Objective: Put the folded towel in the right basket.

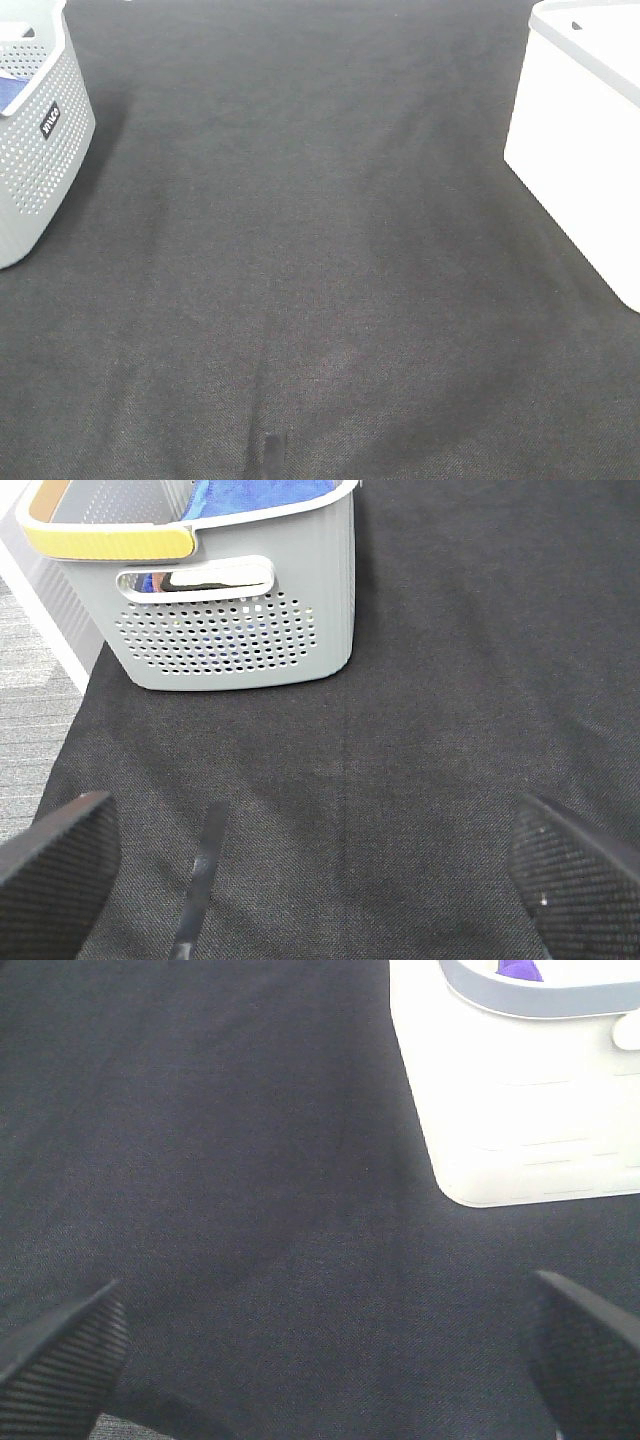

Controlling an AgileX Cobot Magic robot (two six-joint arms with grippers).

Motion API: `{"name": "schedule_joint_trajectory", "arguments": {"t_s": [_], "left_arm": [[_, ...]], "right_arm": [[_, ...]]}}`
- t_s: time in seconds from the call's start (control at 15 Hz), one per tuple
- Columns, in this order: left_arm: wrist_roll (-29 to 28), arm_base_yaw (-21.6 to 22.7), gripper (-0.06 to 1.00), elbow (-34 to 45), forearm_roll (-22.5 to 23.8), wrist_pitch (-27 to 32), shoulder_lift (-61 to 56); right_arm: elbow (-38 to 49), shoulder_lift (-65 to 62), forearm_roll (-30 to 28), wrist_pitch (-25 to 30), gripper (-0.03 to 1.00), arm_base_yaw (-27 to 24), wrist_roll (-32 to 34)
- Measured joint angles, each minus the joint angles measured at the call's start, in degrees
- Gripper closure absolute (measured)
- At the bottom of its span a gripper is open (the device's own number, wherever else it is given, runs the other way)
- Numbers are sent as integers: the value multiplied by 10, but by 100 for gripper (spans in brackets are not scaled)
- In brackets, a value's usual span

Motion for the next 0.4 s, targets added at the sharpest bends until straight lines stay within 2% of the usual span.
{"name": "schedule_joint_trajectory", "arguments": {"t_s": [0.4], "left_arm": [[0, 0, -5, 0, 0, 0, 0]], "right_arm": [[0, 0, 0, -1, -1, 0, 0]]}}
